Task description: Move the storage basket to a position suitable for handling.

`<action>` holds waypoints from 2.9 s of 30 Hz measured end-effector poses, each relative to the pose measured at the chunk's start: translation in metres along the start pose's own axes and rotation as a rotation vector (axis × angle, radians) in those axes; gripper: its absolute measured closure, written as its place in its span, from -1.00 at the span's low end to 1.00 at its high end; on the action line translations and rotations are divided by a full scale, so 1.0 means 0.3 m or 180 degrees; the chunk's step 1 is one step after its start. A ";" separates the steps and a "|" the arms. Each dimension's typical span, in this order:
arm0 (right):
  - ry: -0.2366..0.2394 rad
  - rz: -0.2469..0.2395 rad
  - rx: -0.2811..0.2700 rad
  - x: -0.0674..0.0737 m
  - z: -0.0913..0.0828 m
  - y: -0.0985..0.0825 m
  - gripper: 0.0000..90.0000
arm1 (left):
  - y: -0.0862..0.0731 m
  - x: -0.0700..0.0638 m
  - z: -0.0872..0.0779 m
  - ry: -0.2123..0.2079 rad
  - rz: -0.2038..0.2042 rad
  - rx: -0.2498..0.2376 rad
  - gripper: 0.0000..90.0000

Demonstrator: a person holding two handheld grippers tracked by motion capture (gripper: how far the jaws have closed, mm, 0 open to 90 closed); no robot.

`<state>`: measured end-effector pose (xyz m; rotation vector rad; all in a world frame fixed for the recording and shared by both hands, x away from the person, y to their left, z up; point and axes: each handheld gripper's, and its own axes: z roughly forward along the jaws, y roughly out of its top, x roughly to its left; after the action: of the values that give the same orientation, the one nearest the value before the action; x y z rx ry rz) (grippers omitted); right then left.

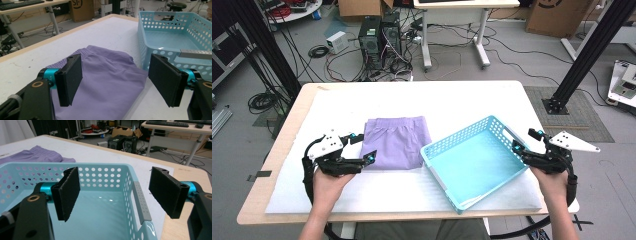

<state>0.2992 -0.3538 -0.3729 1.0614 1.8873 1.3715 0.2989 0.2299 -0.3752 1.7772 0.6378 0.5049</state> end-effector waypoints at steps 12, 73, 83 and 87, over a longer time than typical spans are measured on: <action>-0.0060 0.0013 -0.0014 -0.014 0.007 0.000 -0.44 | -0.005 -0.026 0.018 -0.0072 0.0007 0.0002 -0.39; -0.0262 0.0073 -0.0054 -0.048 0.012 -0.006 -0.44 | -0.107 -0.467 0.403 -0.0377 0.0111 0.0183 -0.26; -0.0212 0.0249 0.0234 -0.092 0.015 -0.024 -0.22 | -0.094 -0.436 0.393 -0.0290 0.0102 0.0097 -0.26; -0.0245 0.0358 0.0535 -0.112 0.040 -0.052 -0.05 | -0.090 -0.432 0.392 -0.0286 0.0119 0.0080 -0.26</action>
<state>0.3224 -0.3790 -0.3915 1.3018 1.9384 1.2301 0.2691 0.0665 -0.4369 1.8274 0.5515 0.4414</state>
